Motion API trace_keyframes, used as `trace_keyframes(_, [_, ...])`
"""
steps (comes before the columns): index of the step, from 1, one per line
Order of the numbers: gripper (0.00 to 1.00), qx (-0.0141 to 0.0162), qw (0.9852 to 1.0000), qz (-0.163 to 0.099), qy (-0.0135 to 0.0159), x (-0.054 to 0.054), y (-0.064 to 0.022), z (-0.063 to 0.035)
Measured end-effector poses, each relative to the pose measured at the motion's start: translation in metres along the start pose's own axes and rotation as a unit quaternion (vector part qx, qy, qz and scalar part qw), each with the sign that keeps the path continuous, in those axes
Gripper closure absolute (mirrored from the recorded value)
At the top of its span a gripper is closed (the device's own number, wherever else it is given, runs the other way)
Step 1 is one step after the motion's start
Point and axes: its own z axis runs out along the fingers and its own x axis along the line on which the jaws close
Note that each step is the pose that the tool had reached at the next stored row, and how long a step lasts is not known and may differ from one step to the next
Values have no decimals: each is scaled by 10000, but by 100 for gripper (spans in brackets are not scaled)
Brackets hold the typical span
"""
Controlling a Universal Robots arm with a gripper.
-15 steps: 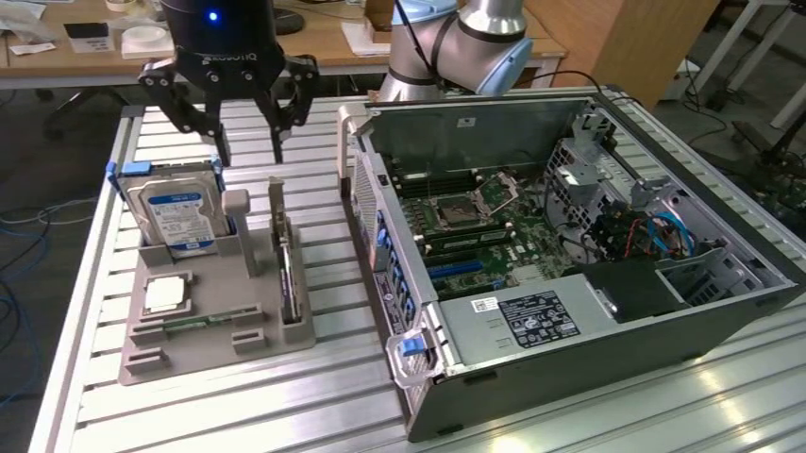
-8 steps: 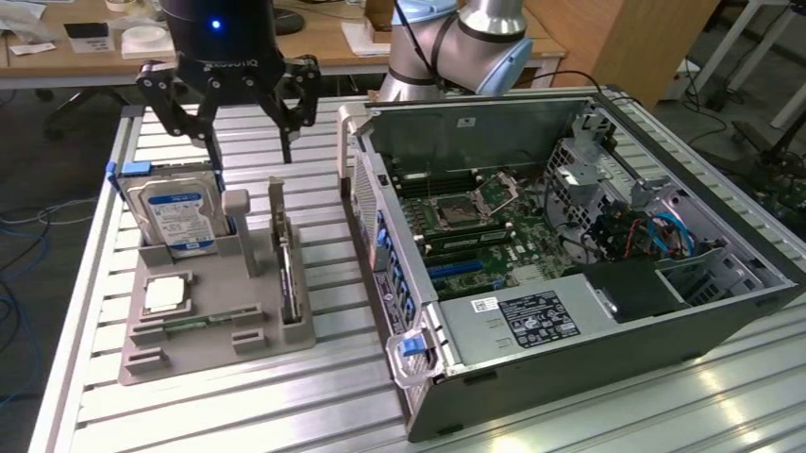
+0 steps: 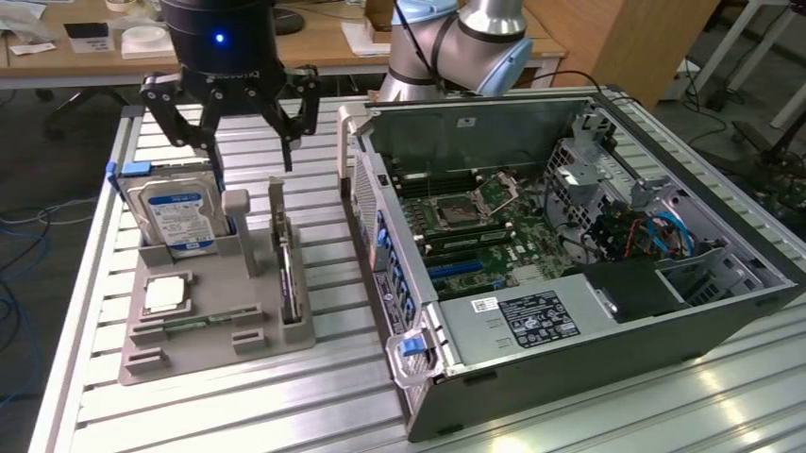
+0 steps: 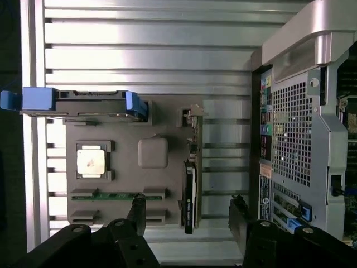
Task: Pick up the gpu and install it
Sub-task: 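Pick up the gpu and move the gpu toward the slot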
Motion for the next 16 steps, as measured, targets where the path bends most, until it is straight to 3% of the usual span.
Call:
trace_keyframes(5, [29, 19, 10000, -19, 0, 2, -7, 85])
trace_keyframes(16, [29, 9, 10000, -20, 1, 9, -40, 244])
